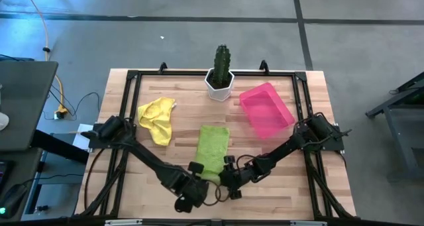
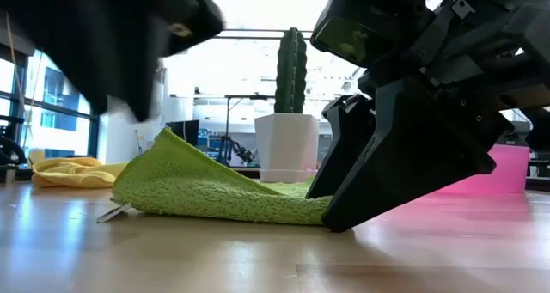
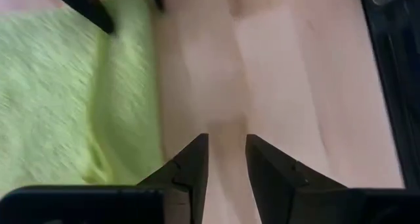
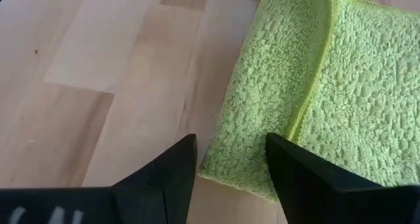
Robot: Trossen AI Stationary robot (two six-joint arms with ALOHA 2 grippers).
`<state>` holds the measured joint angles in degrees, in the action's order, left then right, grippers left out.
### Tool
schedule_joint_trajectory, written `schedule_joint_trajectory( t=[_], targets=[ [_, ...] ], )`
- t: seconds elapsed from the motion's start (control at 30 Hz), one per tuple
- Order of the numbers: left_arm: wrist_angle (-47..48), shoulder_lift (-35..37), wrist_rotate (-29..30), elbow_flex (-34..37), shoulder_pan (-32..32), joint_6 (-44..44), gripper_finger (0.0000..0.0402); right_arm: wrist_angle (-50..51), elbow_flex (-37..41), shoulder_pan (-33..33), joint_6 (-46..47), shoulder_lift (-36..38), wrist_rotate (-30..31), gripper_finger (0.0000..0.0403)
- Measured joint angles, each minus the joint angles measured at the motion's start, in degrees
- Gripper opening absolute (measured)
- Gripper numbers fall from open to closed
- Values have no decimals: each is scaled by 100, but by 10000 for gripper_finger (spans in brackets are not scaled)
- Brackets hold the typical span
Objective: Roll microfiber towels into tight, uniform cylinder then place into a basket
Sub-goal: Roll the green towel
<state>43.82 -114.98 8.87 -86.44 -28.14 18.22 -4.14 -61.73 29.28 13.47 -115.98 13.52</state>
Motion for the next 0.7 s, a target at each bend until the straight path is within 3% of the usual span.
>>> schedule_joint_trajectory(
  t=[0.1, 0.27, 0.43, 0.57, 0.7],
  targets=[
    [-24, 0, 168, 1, 79, -414, 93, -19, 2, 0, 108, -2, 21, 177],
    [219, 135, 1183, 170, -144, -812, 82, 15, -8, -9, 512, -7, 164, 177],
    [267, 1386, 1674, 1259, -298, -223, 72, 24, -7, -48, 997, -11, 404, 177],
    [-1325, 2852, 1622, 2910, -268, -99, 72, -20, 0, -191, 1245, -13, 463, 177],
    [-4454, 3812, 1209, 4613, 19, -514, 72, -129, 2, -304, 1219, -16, 447, 177]
  ],
)
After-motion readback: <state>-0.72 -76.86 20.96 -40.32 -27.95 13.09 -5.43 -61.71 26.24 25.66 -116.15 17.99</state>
